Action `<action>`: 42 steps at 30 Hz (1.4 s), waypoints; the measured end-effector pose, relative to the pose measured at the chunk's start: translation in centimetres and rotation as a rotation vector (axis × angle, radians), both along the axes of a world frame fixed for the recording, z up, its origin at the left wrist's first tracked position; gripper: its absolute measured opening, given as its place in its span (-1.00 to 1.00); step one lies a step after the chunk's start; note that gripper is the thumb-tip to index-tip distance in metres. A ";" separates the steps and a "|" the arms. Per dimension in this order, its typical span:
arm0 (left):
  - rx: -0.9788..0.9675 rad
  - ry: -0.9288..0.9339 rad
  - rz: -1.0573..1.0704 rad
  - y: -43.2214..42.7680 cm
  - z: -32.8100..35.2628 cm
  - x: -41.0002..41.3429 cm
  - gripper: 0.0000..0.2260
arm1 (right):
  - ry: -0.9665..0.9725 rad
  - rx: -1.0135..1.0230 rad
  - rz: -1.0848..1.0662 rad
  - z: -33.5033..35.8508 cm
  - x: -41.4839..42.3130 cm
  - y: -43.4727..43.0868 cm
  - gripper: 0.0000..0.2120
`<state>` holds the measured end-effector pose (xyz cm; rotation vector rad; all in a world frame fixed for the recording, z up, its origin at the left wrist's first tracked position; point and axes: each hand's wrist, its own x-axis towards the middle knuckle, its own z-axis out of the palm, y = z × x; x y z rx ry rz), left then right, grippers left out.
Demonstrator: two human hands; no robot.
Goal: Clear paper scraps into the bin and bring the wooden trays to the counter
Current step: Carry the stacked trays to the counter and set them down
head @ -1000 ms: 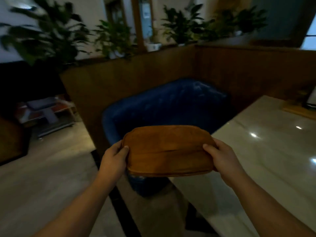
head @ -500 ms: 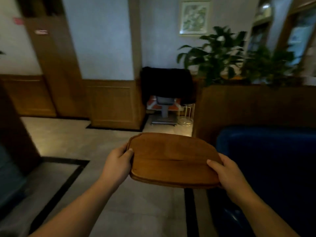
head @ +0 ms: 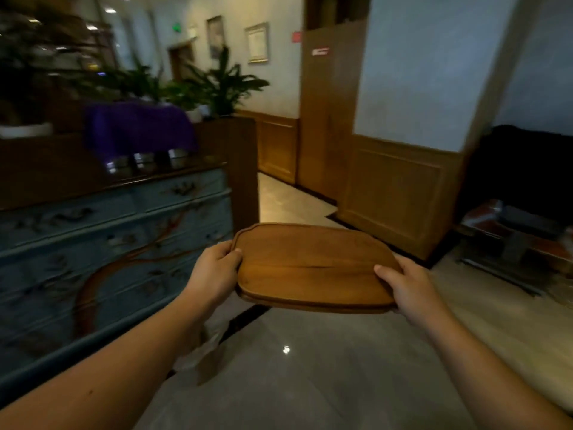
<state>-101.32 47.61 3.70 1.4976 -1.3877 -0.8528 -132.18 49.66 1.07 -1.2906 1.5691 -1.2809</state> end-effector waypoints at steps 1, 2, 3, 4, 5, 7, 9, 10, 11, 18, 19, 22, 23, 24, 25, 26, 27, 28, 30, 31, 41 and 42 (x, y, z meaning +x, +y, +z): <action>0.005 0.010 0.040 -0.7 0.1 1.8 -0.75 | 0.021 0.005 0.050 0.3 1.7 -2.0 -0.81; 0.016 0.017 0.089 -1.2 0.3 4.0 -0.75 | 0.040 0.008 0.098 0.6 3.9 -4.2 -0.80; 0.016 0.027 0.145 -1.5 0.3 6.2 -0.75 | 0.044 0.022 0.143 0.8 6.2 -6.1 -0.76; 0.020 0.036 0.197 -1.8 0.5 8.5 -0.76 | 0.050 0.029 0.187 0.8 8.8 -8.0 -0.72; 0.015 0.043 0.241 -2.2 0.6 10.7 -0.76 | 0.055 0.035 0.230 0.9 11.3 -9.6 -0.71; 0.000 0.046 0.312 -2.8 0.7 14.9 -0.77 | 0.056 0.035 0.308 0.9 16.0 -12.6 -0.74; -0.009 0.044 0.365 -3.7 0.6 19.4 -0.77 | 0.061 0.022 0.360 0.9 21.3 -15.4 -0.76; -0.008 0.050 0.383 -4.1 0.5 21.2 -0.76 | 0.078 0.016 0.377 0.8 23.2 -16.3 -0.75; -0.019 0.056 0.399 -4.9 0.5 24.1 -0.77 | 0.084 0.003 0.393 0.7 26.2 -17.7 -0.75; -0.006 0.067 0.444 -10.3 1.0 39.8 -0.79 | 0.090 -0.034 0.495 1.1 42.4 -25.5 -0.70; -0.013 0.068 0.445 -11.2 1.2 41.8 -0.80 | 0.078 -0.038 0.508 1.1 44.4 -26.8 -0.69; -0.004 0.100 0.477 -13.6 1.7 46.6 -0.81 | 0.077 -0.036 0.520 1.2 49.6 -29.8 -0.68; -0.007 0.105 0.491 -14.6 1.6 48.3 -0.81 | 0.073 -0.027 0.542 1.2 51.5 -31.1 -0.69; -0.008 0.098 0.501 -15.6 1.6 49.9 -0.81 | 0.068 -0.021 0.558 1.2 53.3 -32.4 -0.72; -0.002 0.086 0.511 -16.6 1.5 51.1 -0.80 | 0.056 -0.013 0.567 1.3 54.7 -33.6 -0.74; 0.006 0.078 0.525 -17.7 1.4 52.4 -0.79 | 0.039 -0.005 0.583 1.4 56.0 -35.0 -0.77; 0.009 0.076 0.545 -18.8 1.2 53.7 -0.79 | 0.027 0.006 0.601 1.4 57.6 -36.5 -0.80; 0.011 0.074 0.559 -20.0 1.0 55.0 -0.78 | 0.018 0.012 0.610 1.6 59.0 -38.0 -0.81; 0.016 0.053 0.594 -22.5 0.6 57.8 -0.75 | 0.016 0.005 0.643 1.4 62.2 -41.3 -0.81; 0.018 0.037 0.613 -23.9 0.5 59.2 -0.75 | 0.012 -0.007 0.664 1.3 63.8 -43.0 -0.81; 0.029 -0.005 0.784 -35.2 0.8 71.2 -0.78 | 0.030 0.017 0.861 2.0 78.4 -58.3 -0.76; 0.028 0.012 0.794 -35.8 0.4 72.3 -0.78 | 0.038 0.022 0.884 2.1 79.7 -59.3 -0.77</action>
